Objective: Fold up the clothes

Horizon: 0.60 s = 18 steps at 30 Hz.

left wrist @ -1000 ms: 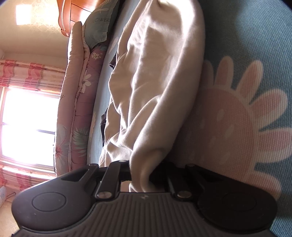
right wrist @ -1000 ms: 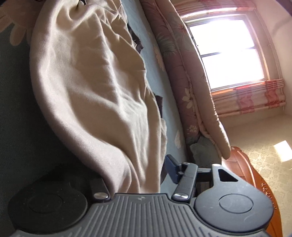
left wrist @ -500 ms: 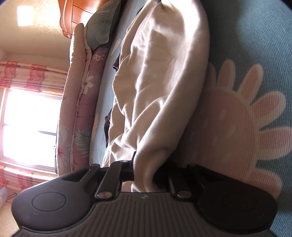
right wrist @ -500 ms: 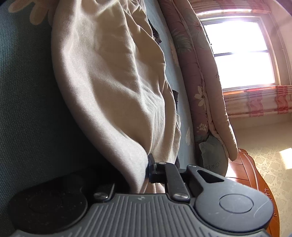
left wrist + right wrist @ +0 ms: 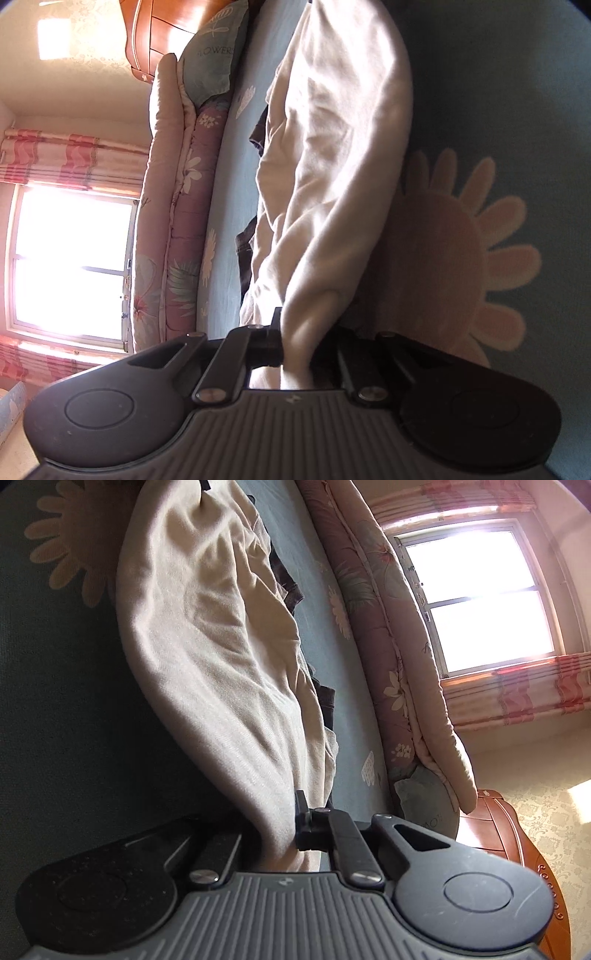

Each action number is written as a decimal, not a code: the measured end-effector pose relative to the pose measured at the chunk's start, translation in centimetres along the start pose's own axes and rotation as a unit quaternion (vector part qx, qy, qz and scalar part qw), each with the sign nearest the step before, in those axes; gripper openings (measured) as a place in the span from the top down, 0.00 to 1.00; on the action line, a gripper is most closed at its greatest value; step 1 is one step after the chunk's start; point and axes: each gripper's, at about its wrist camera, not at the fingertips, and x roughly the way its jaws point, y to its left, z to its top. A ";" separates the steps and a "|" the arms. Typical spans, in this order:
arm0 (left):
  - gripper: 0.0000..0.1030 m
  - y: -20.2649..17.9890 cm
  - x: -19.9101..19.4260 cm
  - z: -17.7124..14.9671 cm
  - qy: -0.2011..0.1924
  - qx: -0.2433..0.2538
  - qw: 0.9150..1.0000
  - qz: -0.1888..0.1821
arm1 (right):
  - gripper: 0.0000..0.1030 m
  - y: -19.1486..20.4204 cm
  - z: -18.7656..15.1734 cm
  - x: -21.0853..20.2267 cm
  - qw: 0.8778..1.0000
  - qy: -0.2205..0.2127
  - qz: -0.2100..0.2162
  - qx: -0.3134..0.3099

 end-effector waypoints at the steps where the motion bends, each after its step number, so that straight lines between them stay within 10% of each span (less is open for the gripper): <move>1: 0.96 0.0 -0.4 -0.1 0.002 0.000 1.000 0.000 | 0.92 -0.2 0.0 -0.4 1.000 0.000 0.003 0.006; 18: 0.96 -3.9 -14.9 -1.6 -0.010 0.010 1.000 -0.027 | 0.91 3.9 -2.2 -14.0 0.997 0.006 0.078 -0.014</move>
